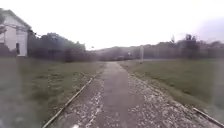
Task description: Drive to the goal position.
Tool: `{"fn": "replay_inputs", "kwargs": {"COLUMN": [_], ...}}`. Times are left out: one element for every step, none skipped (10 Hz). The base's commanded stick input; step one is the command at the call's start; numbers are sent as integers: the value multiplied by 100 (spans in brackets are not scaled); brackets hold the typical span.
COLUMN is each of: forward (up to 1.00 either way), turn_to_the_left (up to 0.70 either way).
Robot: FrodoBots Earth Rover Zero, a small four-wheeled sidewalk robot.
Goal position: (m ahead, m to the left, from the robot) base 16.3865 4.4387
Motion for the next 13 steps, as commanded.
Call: {"fn": "replay_inputs", "kwargs": {"forward": [70,70,70,70,70,70,70,70,70,70,70,70,70], "turn_to_the_left": [0,0,0,0,0,0,0,0,0,0,0,0,0]}}
